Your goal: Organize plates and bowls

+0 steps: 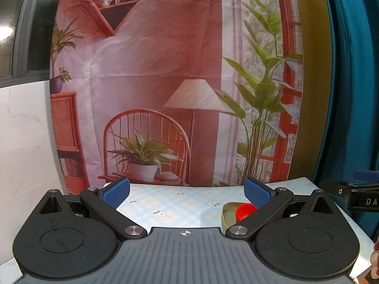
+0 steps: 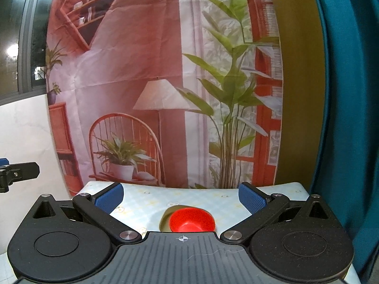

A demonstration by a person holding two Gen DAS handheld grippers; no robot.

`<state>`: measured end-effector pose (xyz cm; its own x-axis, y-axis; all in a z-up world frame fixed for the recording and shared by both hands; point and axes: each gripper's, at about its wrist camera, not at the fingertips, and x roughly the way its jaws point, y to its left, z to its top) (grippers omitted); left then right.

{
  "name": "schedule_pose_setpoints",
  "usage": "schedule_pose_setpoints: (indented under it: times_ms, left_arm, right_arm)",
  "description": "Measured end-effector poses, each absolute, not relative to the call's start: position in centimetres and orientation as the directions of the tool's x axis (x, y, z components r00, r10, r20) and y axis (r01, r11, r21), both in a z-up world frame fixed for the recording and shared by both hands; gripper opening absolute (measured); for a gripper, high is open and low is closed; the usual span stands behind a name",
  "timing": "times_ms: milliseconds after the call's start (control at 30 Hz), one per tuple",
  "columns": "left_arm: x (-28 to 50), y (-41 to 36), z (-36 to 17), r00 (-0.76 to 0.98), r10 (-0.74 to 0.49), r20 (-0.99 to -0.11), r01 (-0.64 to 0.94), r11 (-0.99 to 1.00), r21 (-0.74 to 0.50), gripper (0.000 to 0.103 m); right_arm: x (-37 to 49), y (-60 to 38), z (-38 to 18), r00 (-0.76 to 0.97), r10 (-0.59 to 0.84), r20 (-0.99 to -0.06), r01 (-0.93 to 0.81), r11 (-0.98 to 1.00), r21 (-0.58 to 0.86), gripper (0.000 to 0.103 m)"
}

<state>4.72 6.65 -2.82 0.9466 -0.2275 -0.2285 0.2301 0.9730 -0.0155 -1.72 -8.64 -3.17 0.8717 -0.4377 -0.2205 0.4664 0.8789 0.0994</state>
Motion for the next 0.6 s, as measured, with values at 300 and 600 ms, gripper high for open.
schedule_pose_setpoints:
  times_ms: [300,600]
  left_arm:
    - [4.95,6.86,-2.75,0.945,-0.229,-0.235,0.231,0.973,-0.020,0.103]
    - [5.02,6.96,-2.89,0.941,-0.228,-0.249,0.231,0.973,-0.017,0.103]
  right_arm:
    - [-1.88,-8.84,-3.27,0.869,-0.437,-0.232,0.470,0.875,0.111,0.103]
    - [-1.88,-8.80,-3.34,0.868,-0.438,-0.235,0.471,0.876,0.107,0.103]
